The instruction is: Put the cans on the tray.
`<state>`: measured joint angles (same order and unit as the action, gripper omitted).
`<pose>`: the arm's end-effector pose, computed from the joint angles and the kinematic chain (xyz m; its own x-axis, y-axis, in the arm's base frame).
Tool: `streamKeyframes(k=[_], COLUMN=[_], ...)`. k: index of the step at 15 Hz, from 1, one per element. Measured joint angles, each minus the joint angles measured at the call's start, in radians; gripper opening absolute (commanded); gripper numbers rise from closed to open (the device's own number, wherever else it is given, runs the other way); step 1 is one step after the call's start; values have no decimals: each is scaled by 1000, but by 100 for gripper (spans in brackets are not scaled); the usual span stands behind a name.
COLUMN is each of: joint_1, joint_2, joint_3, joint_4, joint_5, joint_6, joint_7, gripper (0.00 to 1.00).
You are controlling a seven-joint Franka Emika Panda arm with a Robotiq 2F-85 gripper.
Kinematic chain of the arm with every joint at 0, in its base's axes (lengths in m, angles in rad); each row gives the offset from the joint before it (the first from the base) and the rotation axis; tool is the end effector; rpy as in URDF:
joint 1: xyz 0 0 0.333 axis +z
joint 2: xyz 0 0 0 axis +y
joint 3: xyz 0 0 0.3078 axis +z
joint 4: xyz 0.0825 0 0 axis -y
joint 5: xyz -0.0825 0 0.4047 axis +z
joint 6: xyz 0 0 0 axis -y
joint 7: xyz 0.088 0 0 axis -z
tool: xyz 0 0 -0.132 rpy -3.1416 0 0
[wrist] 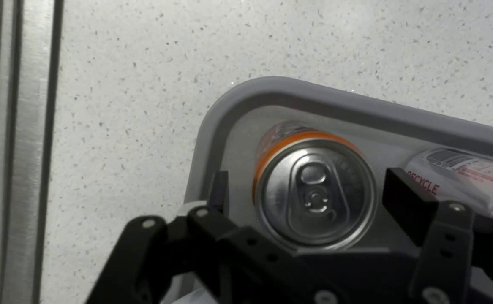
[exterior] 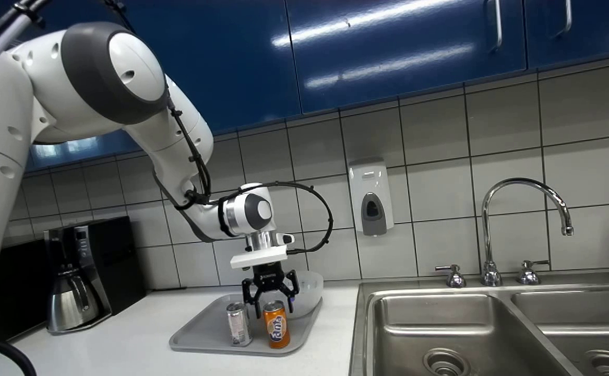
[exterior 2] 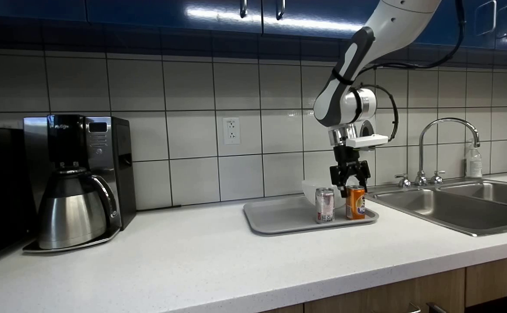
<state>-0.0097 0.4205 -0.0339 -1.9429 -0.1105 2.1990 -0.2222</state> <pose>0.6085 -0.0326 0.2058 0.9531 0.2412 -0.1828 0.2544 -0.9657 0.0522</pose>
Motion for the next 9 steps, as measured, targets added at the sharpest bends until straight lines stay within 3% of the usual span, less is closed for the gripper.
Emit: streamKeyframes(k=[9], joint_1=[-1], joint_2=[-81], joint_3=[0], joint_4=[-16], joint_5=[4], joint_6=[-63], joint_7=[1], gripper=[100])
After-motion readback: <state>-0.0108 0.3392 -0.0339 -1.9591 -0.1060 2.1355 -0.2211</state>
